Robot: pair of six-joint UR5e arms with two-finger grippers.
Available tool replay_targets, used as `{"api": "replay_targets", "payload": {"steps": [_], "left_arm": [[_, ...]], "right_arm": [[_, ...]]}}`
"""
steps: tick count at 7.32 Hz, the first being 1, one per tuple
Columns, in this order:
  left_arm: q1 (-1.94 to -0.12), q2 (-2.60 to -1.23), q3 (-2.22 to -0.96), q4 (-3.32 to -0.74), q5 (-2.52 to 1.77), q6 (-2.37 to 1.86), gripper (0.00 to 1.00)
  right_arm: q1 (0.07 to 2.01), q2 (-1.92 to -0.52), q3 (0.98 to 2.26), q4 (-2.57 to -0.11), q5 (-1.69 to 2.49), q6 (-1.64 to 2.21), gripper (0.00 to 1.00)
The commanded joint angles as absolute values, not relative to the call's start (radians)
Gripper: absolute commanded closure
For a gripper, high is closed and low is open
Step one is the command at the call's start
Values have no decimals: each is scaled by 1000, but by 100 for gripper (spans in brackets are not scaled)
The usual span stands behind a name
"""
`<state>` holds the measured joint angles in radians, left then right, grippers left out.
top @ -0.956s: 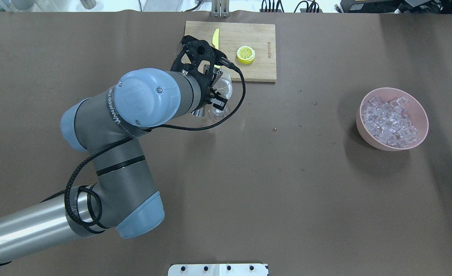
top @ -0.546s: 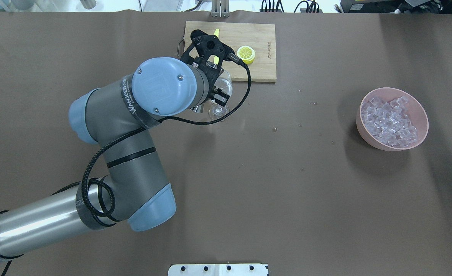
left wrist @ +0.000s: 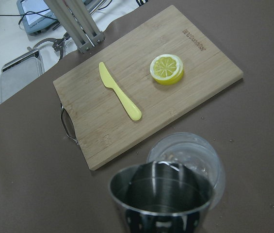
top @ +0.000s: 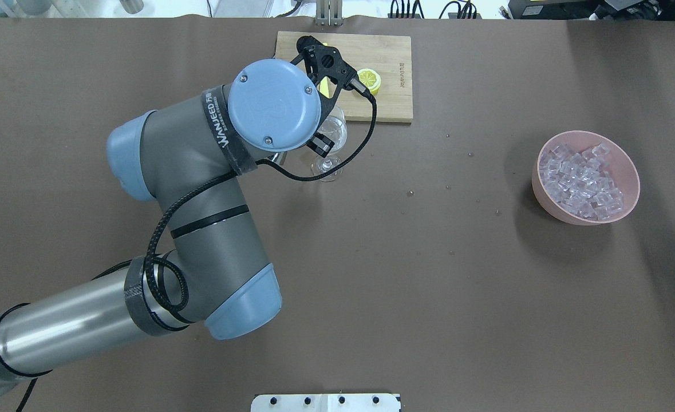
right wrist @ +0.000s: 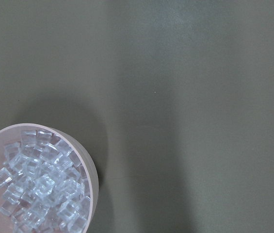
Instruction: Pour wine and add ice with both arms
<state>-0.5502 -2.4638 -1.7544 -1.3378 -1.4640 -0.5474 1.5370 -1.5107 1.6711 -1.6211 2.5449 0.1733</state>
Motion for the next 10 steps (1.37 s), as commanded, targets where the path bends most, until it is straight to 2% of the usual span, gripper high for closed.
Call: {"api": "replay_targets", "payload": {"steps": [1, 5, 8, 10], "left_arm": [[-551, -2482, -1755, -1258, -1463, -508, 100], [-549, -2559, -1747, -1071, -1460, -414, 100], [-551, -2683, -1640, -930, -1451, -333, 100], [-551, -2683, -1629, -898, -1407, -305, 100]], "right_arm": [[1537, -1509, 1671, -1621, 2545, 173, 0], [1537, -1512, 1671, -1621, 2545, 173, 0], [1537, -1520, 1671, -1621, 2545, 173, 0], [1537, -1520, 1671, -1621, 2546, 173, 0]]}}
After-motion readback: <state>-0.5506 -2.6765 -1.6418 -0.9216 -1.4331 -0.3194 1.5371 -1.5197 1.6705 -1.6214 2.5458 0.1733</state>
